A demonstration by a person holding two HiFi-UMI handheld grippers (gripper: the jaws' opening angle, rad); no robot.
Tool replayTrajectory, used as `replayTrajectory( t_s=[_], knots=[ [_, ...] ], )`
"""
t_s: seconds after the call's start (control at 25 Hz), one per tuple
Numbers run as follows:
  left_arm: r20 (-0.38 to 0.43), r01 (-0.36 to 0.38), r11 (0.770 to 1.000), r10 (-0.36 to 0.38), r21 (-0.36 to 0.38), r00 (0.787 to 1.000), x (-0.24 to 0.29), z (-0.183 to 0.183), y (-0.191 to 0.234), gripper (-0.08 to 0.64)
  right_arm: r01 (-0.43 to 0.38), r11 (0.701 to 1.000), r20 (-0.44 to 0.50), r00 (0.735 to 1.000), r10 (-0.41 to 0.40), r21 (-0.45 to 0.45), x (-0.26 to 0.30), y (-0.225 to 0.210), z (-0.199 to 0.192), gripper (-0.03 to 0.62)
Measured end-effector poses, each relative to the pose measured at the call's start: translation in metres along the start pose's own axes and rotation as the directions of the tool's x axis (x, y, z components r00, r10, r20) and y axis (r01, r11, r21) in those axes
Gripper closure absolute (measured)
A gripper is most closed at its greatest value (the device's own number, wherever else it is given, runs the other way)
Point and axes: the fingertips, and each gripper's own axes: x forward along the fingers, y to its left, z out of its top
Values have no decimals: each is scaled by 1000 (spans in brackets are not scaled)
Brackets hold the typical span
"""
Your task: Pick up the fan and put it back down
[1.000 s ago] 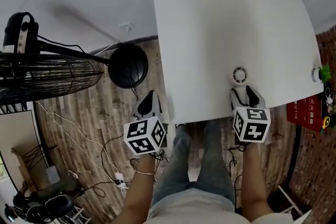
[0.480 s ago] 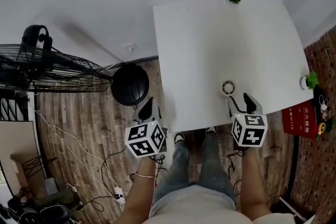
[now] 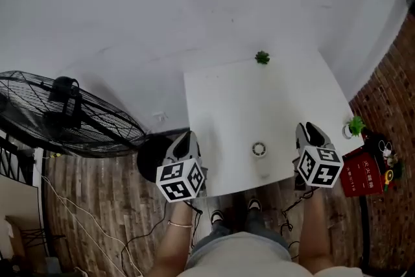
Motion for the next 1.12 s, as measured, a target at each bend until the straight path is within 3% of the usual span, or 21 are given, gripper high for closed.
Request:
replayTrajectory(
  t_s=[0.24, 0.44, 0.6, 0.72, 0.96, 1.12],
  knots=[
    [133, 40, 998, -46, 46, 990, 5, 67, -33, 549, 54, 998, 176, 983, -58, 30, -32, -34, 61, 588],
    [210, 47, 996, -61, 72, 976, 5, 102, -52, 549, 87, 992, 285, 952, -111, 95, -56, -70, 80, 591],
    [223, 42, 994, -64, 100, 973, 2, 108, -61, 549, 108, 980, 360, 919, -163, 169, -77, -99, 81, 591],
    [217, 40, 995, -60, 94, 974, 0, 105, -59, 549, 125, 972, 373, 908, -192, 196, -86, -109, 79, 591],
    [201, 42, 996, -57, 75, 978, 1, 96, -59, 549, 139, 970, 375, 904, -206, 199, -91, -112, 76, 591],
    [188, 49, 996, -63, 78, 980, 1, 93, -55, 549, 176, 974, 359, 908, -217, 143, -92, -102, 74, 592]
  ],
)
